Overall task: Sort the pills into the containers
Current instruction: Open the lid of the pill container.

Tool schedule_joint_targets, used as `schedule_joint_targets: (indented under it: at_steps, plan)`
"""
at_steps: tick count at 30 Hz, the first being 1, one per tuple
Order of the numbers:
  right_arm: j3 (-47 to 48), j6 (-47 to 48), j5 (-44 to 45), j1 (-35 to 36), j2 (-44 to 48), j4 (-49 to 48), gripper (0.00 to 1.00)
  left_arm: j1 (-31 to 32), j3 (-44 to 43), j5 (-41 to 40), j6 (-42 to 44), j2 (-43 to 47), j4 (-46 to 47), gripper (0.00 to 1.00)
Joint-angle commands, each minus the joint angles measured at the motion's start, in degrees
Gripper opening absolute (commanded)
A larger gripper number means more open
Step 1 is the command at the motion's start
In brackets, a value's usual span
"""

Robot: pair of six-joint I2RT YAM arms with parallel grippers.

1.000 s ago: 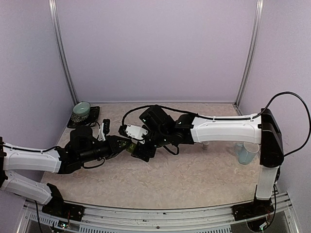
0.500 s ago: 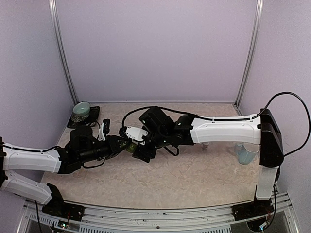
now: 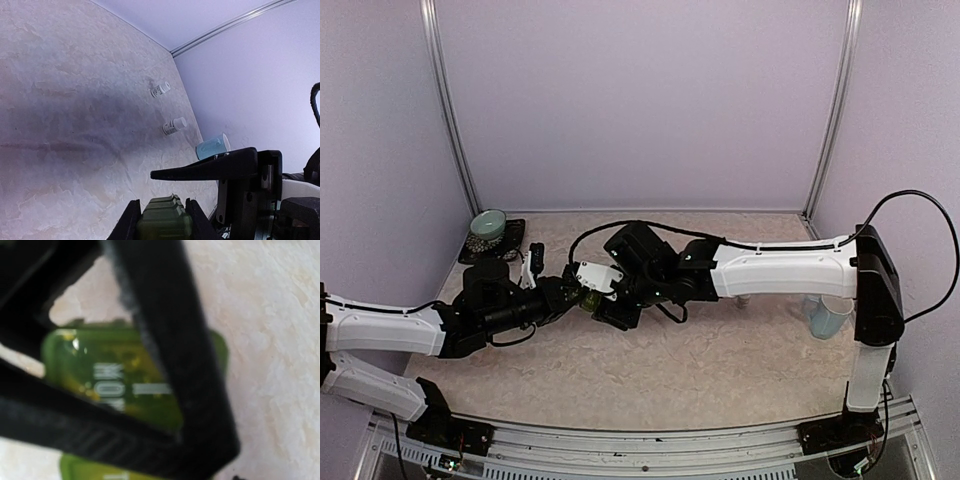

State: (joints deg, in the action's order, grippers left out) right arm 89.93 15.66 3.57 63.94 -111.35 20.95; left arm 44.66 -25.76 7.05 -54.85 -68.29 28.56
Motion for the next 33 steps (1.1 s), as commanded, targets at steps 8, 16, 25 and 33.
schedule_joint_targets:
  at_steps: [8,16,25,33]
  plan:
    - [2.0,1.5,-4.3,-1.5,0.0,4.6,0.5,0.1,-0.7,1.9,2.0,0.1,-0.8,0.15]
    - [3.2,-0.3,-17.3,-4.2,-0.1,7.6,0.39,0.1,0.0,2.1,4.1,-0.1,-2.5,0.15]
    - [4.7,-0.4,-19.1,-4.6,1.0,8.9,0.39,0.2,0.5,2.1,4.9,-0.9,-2.6,0.15]
    - [7.2,-1.9,-27.1,-6.4,0.9,11.7,0.52,0.2,0.8,2.4,5.3,-1.4,-2.4,0.15]
